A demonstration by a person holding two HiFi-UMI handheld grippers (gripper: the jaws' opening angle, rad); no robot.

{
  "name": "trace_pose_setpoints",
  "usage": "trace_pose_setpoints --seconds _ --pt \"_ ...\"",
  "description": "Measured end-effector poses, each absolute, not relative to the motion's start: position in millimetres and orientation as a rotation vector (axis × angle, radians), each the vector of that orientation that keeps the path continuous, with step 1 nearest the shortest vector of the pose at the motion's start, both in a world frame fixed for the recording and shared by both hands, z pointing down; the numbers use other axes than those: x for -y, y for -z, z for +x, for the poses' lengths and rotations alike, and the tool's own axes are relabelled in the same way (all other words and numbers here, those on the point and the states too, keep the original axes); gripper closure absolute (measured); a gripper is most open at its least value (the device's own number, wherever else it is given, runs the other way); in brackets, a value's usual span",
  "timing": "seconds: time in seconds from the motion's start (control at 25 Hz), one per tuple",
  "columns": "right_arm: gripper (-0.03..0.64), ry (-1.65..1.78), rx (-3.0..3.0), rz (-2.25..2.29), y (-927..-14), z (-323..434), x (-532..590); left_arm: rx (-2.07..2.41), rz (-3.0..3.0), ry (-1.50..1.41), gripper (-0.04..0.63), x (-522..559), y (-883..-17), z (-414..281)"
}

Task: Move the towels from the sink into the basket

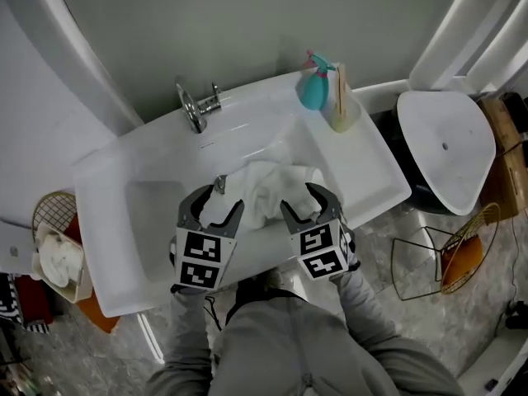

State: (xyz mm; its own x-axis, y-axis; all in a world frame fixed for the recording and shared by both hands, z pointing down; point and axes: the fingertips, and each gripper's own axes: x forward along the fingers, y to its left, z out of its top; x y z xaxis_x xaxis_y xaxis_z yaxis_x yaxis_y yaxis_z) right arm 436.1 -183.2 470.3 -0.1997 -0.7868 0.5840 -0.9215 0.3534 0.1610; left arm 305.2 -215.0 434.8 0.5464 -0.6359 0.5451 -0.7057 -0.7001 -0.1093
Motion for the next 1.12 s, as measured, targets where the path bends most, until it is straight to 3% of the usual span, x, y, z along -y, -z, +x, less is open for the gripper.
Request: trace_pose_setpoints --seconds 0.16,0.28,0.64,1.12 --pt "0.363 -0.397 1.957 1.502 -492 468 184 0.989 2.671 -0.898 0.287 227 -461 338" --pt "0.329 -0.455 1.929 1.470 -509 478 184 0.834 2.720 -0.933 0.236 233 -480 357" --pt "0.227 -0.427 1.814 1.181 -562 473 190 0.334 2.600 -1.276 0.172 228 -574 369" --pt "0.213 -0.517 1.638 0.941 -616 472 204 0.000 2.492 -1.544 0.158 229 -659 377"
